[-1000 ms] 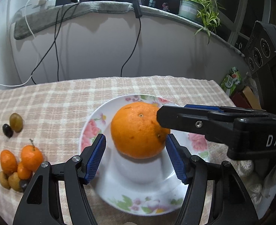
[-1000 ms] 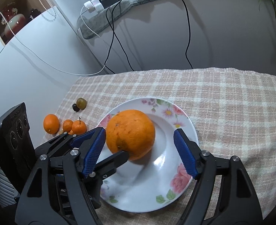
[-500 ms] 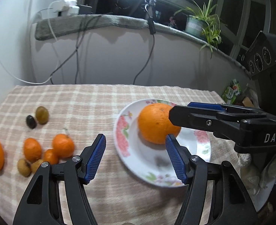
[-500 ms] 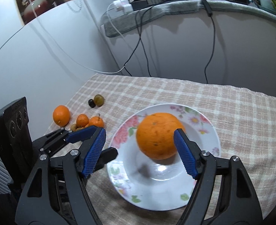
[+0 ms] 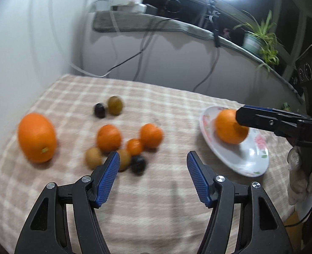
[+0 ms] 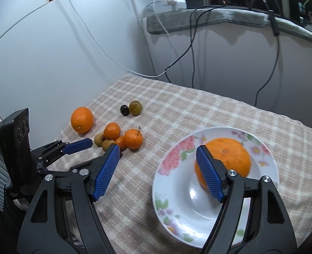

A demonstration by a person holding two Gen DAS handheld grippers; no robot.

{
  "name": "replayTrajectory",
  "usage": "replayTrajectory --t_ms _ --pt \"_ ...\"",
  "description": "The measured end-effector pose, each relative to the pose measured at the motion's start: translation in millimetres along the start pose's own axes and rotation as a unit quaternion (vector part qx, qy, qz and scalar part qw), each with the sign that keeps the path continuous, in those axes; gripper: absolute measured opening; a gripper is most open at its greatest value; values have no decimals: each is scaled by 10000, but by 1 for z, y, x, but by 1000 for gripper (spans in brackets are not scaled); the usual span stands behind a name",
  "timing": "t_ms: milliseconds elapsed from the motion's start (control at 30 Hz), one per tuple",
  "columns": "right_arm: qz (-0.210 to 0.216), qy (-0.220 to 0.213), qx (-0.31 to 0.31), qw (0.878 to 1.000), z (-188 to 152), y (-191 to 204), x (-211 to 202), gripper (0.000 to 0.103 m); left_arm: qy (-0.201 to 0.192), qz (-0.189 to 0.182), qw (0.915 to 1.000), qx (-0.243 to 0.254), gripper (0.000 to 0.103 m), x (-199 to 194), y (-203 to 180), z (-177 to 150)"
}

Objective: Organize fruits
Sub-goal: 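Lower the orange onto the plate and open the right gripper, then grasp the tangerine with the right gripper while the left gripper grasps a brown longan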

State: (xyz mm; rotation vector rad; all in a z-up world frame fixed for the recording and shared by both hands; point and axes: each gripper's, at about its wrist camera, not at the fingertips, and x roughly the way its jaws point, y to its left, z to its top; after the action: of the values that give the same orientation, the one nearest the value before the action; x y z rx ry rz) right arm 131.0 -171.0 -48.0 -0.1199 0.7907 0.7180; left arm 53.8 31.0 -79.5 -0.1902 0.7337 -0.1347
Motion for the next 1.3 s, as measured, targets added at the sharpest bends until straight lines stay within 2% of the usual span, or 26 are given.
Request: replayTrajectory --t_ms 133,200,300,667,1000,1300 --pt "93 91 -122 9998 4 12 14 74 14 92 9999 -99 54 -5 18 -6" --pt "151 169 -169 9996 7 17 21 64 55 95 9999 -105 49 -5 22 -9" --pt "268 303 -184 9990 11 24 35 59 120 79 9999 -84 40 -4 24 -14" --pt "272 793 -445 9955 16 43 78 48 256 130 9995 -130 34 11 35 -13" --pt "223 1022 -605 9927 19 47 102 48 285 362 9986 -273 34 14 59 -10" --pt "229 1175 -647 9907 19 51 117 48 381 393 9983 -203 34 27 62 -4"
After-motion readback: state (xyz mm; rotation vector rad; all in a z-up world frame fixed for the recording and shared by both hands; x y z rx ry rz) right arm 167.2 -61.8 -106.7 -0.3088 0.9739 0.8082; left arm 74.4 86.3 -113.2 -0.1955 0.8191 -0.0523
